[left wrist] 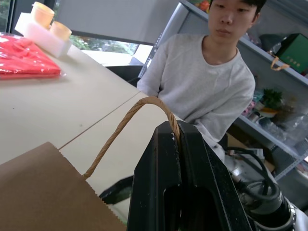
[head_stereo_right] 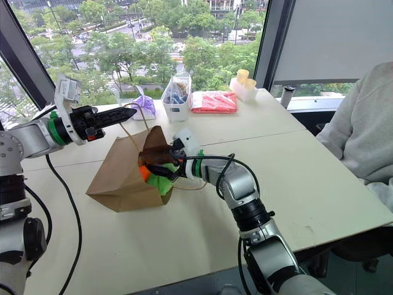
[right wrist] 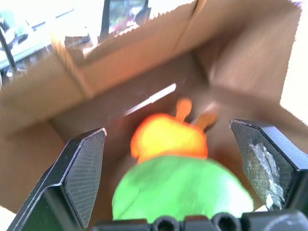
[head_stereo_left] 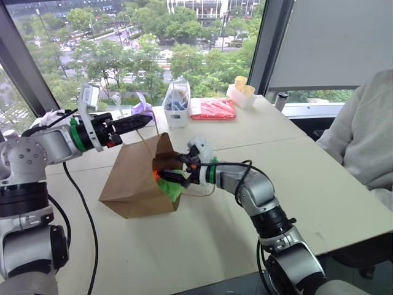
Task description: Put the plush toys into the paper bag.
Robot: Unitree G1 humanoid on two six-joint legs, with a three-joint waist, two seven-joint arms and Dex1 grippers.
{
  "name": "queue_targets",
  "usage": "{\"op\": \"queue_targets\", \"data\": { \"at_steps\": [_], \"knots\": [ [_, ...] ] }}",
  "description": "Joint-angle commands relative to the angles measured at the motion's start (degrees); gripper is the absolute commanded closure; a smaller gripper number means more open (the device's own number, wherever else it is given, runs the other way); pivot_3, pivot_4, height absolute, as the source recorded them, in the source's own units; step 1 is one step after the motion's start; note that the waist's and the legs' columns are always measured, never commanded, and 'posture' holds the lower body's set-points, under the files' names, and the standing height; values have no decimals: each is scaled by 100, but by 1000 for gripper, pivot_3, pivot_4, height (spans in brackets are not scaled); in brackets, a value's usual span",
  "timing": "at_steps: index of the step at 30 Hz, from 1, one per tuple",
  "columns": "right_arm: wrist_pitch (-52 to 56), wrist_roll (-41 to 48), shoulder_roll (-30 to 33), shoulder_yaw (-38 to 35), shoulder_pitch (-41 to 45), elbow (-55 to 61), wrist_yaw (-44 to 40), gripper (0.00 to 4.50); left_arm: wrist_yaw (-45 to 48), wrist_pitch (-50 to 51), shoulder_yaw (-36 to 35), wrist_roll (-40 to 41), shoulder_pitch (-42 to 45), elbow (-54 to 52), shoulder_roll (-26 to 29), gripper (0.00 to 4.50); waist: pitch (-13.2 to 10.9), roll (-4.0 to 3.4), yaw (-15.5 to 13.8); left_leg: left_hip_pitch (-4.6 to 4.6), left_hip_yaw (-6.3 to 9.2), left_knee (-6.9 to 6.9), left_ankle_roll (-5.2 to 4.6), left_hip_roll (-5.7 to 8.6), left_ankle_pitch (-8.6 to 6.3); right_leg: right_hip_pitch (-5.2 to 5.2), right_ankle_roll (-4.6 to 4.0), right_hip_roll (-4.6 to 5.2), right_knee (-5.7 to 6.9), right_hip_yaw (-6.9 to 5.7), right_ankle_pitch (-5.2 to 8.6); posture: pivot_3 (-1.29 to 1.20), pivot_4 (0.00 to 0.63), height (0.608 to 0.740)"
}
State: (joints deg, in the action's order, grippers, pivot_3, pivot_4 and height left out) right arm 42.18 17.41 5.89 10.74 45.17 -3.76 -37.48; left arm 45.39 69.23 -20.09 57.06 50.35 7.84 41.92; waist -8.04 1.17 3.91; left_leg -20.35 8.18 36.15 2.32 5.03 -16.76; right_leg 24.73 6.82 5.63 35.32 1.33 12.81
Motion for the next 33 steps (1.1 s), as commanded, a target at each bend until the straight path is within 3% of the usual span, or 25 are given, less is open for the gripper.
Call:
{"op": "queue_targets", "data": {
  "at_steps": [1, 8, 12, 17, 25, 30, 33],
  "knots": [
    [58, 250, -13, -220, -77, 332, 37, 39, 43, -127, -137, 78, 161, -49, 34, 4500, 0, 0, 1, 0, 0, 0, 0, 0, 0, 0, 0, 0, 0, 0, 0, 0, 150, 740],
    [672, 980, 159, -1304, -223, 721, 463, 39, 67, -112, -128, 85, 165, -53, 46, 4500, 0, 0, -20, -1, 0, 0, 0, 0, 0, -1, 0, 0, -1, 0, 0, 0, 150, 740],
    [1218, 1100, 974, -1815, -1110, 1181, 605, 39, 115, -94, -157, 102, 121, -58, 86, 4500, 2, 4, -155, -1, 1, 1, -7, 2, -4, -7, 0, 1, -8, -1, 0, 0, 150, 740],
    [1723, 1472, 1193, -2282, -2090, 1667, 868, 39, 152, -100, -158, 104, 100, -46, 112, 4500, 2, 3, -145, -1, -9, 0, -13, 1, -8, -8, 0, 2, -16, 1, 0, 0, 150, 740],
    [2756, 2987, 3, -3270, -2484, 1852, 1593, 39, 187, -122, -98, 64, 110, -17, 77, 4500, 1, 2, -153, 15, -16, 3, -33, -10, -18, -11, 0, -6, -14, 3, 0, 0, 150, 740],
    [2517, 2739, -549, -2881, -2440, 1279, 1998, 39, 163, -121, -80, 52, 129, -35, 48, 4500, 1, 1, -159, 14, -14, 4, -32, -6, -18, -12, -1, -3, -15, 3, 0, 0, 150, 740],
    [2209, 2887, -739, -2998, -2288, 1022, 2061, 908, 155, -97, -107, 69, 131, -55, 71, 4500, 1, 1, -148, 12, -14, 2, -9, -3, -5, -10, -1, -1, -14, 4, 0, 0, 150, 740]
  ]
}}
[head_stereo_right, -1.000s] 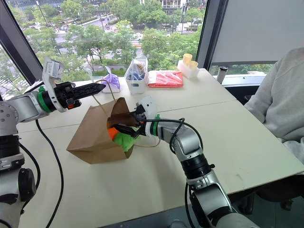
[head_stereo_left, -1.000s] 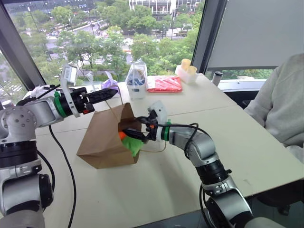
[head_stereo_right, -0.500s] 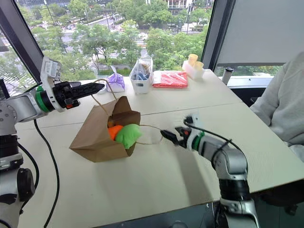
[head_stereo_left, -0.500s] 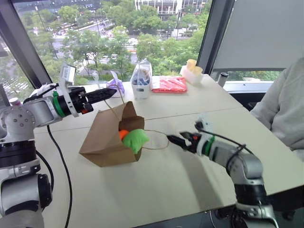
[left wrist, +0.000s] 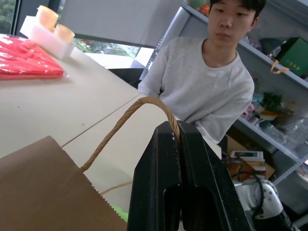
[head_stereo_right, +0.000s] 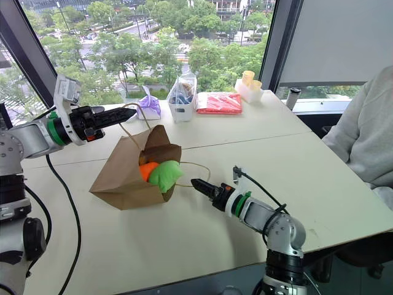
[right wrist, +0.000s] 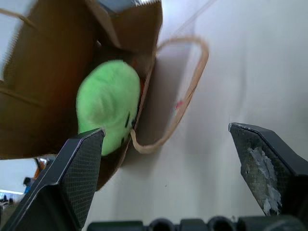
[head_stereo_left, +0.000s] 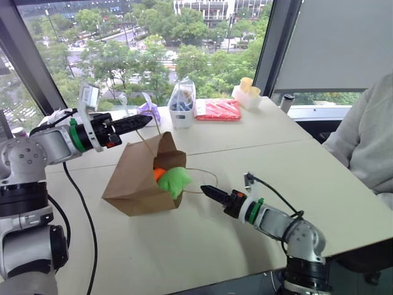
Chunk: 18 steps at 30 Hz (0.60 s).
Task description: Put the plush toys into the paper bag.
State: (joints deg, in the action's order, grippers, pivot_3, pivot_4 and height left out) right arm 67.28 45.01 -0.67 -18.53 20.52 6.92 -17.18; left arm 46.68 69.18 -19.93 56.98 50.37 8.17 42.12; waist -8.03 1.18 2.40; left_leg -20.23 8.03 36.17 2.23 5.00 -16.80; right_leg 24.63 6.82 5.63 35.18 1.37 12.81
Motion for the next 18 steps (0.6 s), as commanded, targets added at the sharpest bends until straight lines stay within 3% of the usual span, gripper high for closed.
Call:
{"op": "queue_targets", "data": {
  "at_steps": [1, 4, 7, 8, 10, 18],
  "knots": [
    [-368, 183, -118, -129, 214, -89, 77, 1331, 31, -97, -121, 71, 121, -95, 62, 4500, 0, 0, 5, -1, 0, -1, 0, 0, 0, 1, 0, 0, 0, 0, 0, 0, 150, 740],
    [-510, 221, -66, -112, 266, -135, 83, 2924, 44, -93, -132, 74, 94, -117, 88, 4500, 0, 0, 4, -1, 0, -2, 0, 0, 0, 2, 0, 0, -1, 0, 0, 0, 150, 740],
    [-638, 252, 9, -34, 298, -78, 15, 4209, 56, -99, -120, 75, 65, -157, 84, 4500, 0, 0, 8, 0, 0, -2, 0, 0, 0, 1, 0, 0, -1, 0, 0, 0, 150, 740],
    [-710, 277, 42, 15, 301, 23, -65, 4424, 64, -104, -107, 77, 54, -182, 74, 4500, 0, 0, 10, 0, 0, -2, 0, 0, 0, 1, 0, 0, -1, 0, 0, 0, 150, 740],
    [-807, 437, 106, 51, 310, 286, -221, 4424, 101, -153, -36, 35, 44, -228, 55, 4500, -1, -1, 11, 0, 0, -3, 0, 0, 0, 2, 0, -1, -1, 0, 0, 0, 150, 740],
    [-859, 2537, 586, -480, 679, 1290, -599, 4424, 209, -413, 223, -157, 221, -37, -85, 4500, -1, -1, -3, 0, 3, 0, -2, 0, -1, -3, 1, -1, -6, -2, 0, 0, 150, 740]
  ]
}}
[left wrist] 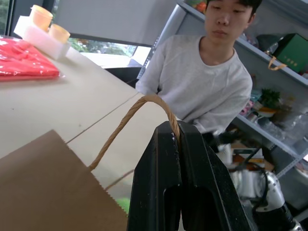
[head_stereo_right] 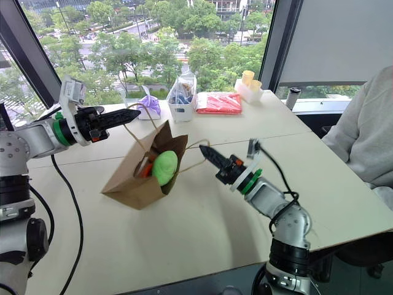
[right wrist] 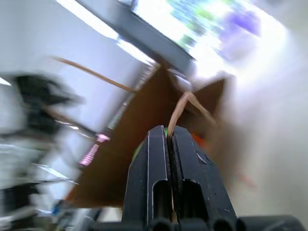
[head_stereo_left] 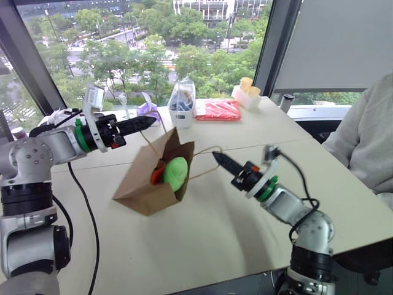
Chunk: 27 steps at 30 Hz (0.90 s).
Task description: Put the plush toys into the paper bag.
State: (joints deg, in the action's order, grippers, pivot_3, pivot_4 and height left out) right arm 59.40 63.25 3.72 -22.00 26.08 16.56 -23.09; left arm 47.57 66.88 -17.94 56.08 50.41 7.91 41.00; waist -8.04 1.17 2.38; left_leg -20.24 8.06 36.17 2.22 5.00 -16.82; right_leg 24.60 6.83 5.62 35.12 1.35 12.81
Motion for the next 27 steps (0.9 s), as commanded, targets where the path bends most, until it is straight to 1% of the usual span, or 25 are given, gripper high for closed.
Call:
{"op": "queue_targets", "data": {
  "at_steps": [1, 4, 7, 12, 14, 16, 19, 21, 22, 24, 25, 26, 27],
  "knots": [
    [-113, 903, 245, -166, 220, 350, 65, 4424, 130, -216, 44, -81, 269, 39, 3, 4500, 0, 0, 0, 1, 1, -1, 0, 0, 0, -1, 0, 0, 0, 0, 0, 0, 150, 740],
    [-219, 1319, 554, -174, 509, 421, 213, 4424, 134, -343, 120, -163, 456, 264, -115, 4500, -1, -1, -3, -1, 0, 0, 0, 0, 0, 0, 0, 0, 0, -1, 0, 0, 150, 740],
    [-354, 1592, 705, -86, 633, 391, 364, 4424, 193, -505, 262, -350, 516, 439, -238, 4500, 0, 0, -1, 0, -1, 0, 0, 0, 0, 1, 0, 1, 1, -1, 0, 0, 150, 740],
    [-603, 1831, 810, 105, 736, 384, 584, 4424, 259, -880, 499, -779, 432, 823, -420, 4500, 1, -1, 3, -1, -3, -2, 0, -1, 0, 3, 0, 0, 1, 0, 0, 0, 150, 740],
    [-677, 1781, 876, 189, 730, 331, 647, 4424, 325, -973, 532, -863, 422, 916, -455, 4500, 1, 0, 1, -3, -3, -2, 0, -1, 0, 4, 0, 0, 1, 0, 0, 0, 150, 740],
    [-724, 1635, 956, 300, 631, 287, 659, 4500, 255, -1083, 487, -963, 457, 1078, -532, 3942, 1, 0, 0, -6, -2, -1, 0, -1, 0, 4, 0, 0, 1, 0, 0, 0, 150, 740],
    [-844, 1453, 986, 402, 503, 163, 812, 3602, 293, -1159, 471, -1025, 485, 1208, -591, 2687, 2, 1, -5, -4, -2, -1, -1, 0, 0, 4, 0, 1, 0, 0, 0, 0, 150, 740],
    [-833, 1376, 1102, 493, 381, 224, 740, 2600, 351, -1153, 465, -1008, 482, 1198, -629, 1653, 1, 1, -6, -7, -2, 1, -1, 0, 0, 4, 0, 1, 1, 0, 0, 0, 150, 740],
    [-832, 1367, 1154, 512, 314, 278, 716, 2183, 364, -1110, 432, -968, 475, 1164, -648, 1274, 1, 1, -8, -8, -2, 1, -1, 0, 0, 4, 0, 1, 1, 0, 0, 0, 150, 740],
    [-829, 1289, 1331, 567, 148, 431, 655, 1098, 371, -1030, 354, -893, 424, 1062, -641, 235, 1, 1, -18, -10, -2, 1, -3, 1, -1, 4, 1, 1, 1, 0, -1, 0, 150, 740],
    [-835, 1275, 1401, 594, 90, 486, 626, 591, 372, -1005, 327, -877, 399, 1020, -634, 0, 2, 1, -20, -11, -2, 1, -4, 1, -2, 4, 2, 2, 1, 0, -1, 0, 150, 740],
    [-854, 1301, 1459, 589, -15, 576, 609, 151, 303, -1009, 287, -889, 348, 958, -639, 0, 1, 1, -19, -11, -2, 1, -5, 1, -2, 4, 2, 2, 1, 0, -1, 0, 150, 740],
    [-869, 1380, 1512, 555, -149, 681, 587, 151, 232, -989, 238, -881, 283, 892, -648, 0, 2, 1, -19, -10, -2, 0, -6, 1, -3, 4, 2, 2, 1, 0, -1, 0, 150, 740]
  ]
}}
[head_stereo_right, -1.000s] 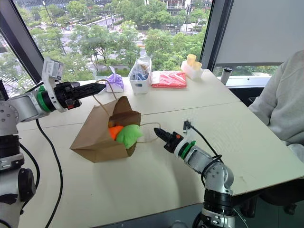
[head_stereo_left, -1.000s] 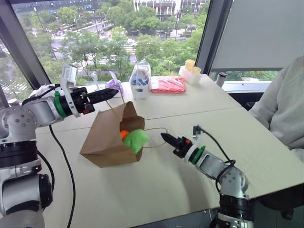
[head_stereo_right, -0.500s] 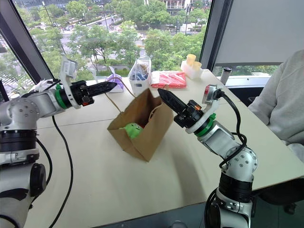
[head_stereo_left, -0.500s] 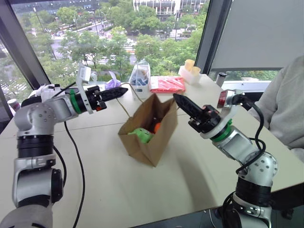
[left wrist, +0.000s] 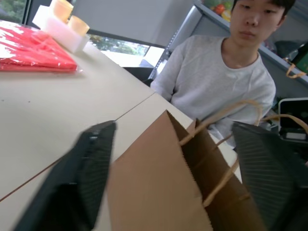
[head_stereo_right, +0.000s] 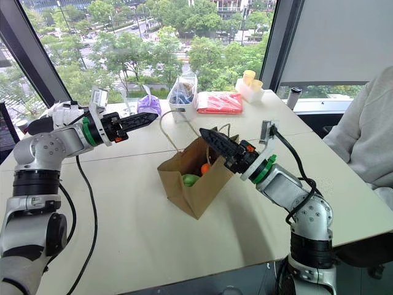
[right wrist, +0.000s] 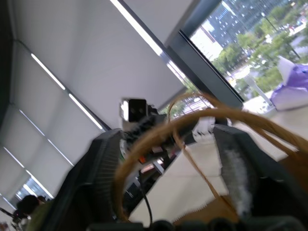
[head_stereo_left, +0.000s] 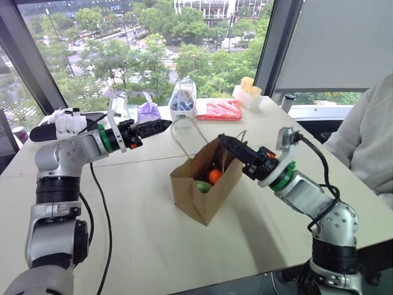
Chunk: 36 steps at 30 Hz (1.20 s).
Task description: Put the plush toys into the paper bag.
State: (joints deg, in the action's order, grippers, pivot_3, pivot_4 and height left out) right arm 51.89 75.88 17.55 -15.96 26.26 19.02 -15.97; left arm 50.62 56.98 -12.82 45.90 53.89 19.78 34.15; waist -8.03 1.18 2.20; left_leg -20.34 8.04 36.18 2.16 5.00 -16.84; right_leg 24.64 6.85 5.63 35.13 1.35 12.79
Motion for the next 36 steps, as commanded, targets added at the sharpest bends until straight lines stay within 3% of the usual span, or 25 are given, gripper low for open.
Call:
{"op": "queue_targets", "data": {
  "at_steps": [1, 7, 11, 14, 20, 21, 27, 36],
  "knots": [
    [-135, 213, 182, -101, -314, 548, -152, 151, -121, 27, -319, 160, -140, -366, 34, 0, 0, 0, -2, 1, 1, -1, -1, 0, 0, 0, 0, 0, 0, 0, 0, 0, 150, 740],
    [-168, 863, 633, -536, -1690, 1290, -224, 151, -597, 131, -810, 466, -1088, -1355, -25, 0, 0, 1, -11, 2, 0, 2, -30, -2, -17, -1, 0, 1, -3, 1, 0, 0, 150, 740],
    [-209, 575, 941, -405, -2483, 1595, -217, 151, -760, 258, -814, 400, -2120, -2121, 183, 0, 0, 0, -10, 7, -4, 0, -39, -4, -23, -5, 0, 1, -8, 4, 0, 0, 150, 740],
    [-291, 55, 1058, -138, -2603, 1538, -121, 1056, -878, 186, -821, 366, -2690, -2495, 204, 0, 0, 0, -26, 21, -14, 4, -41, -5, -24, -15, 1, -1, -11, 8, 1, 0, 150, 740],
    [-336, -1132, 1262, 933, -2205, 1343, -616, 4168, -732, 140, -510, 472, -3432, -3344, 239, 0, 0, 3, -184, 24, -14, 11, -41, -4, -23, -31, 0, -2, -16, 5, 2, 0, 150, 740],
    [-310, -1200, 1270, 1056, -2132, 1308, -686, 4448, -694, 125, -459, 480, -3483, -3430, 242, 0, 0, 3, -187, 23, -13, 12, -40, -3, -23, -32, 0, -2, -16, 5, 2, 0, 150, 740],
    [-319, -1537, 1212, 1317, -1723, 985, -822, 4448, -236, -832, 536, -424, -3599, -3668, 425, 0, 1, 4, -194, 18, -12, 11, -40, -2, -23, -31, -1, -1, -26, 4, 2, 0, 150, 740],
    [-236, -1635, 1074, 1416, -1440, 854, -866, 4448, 10, -1046, 1109, -472, -3322, -3674, 148, 0, 1, 4, -165, 13, -9, 6, -41, -4, -23, -31, -1, -2, -39, 2, 2, 0, 150, 740]
  ]
}}
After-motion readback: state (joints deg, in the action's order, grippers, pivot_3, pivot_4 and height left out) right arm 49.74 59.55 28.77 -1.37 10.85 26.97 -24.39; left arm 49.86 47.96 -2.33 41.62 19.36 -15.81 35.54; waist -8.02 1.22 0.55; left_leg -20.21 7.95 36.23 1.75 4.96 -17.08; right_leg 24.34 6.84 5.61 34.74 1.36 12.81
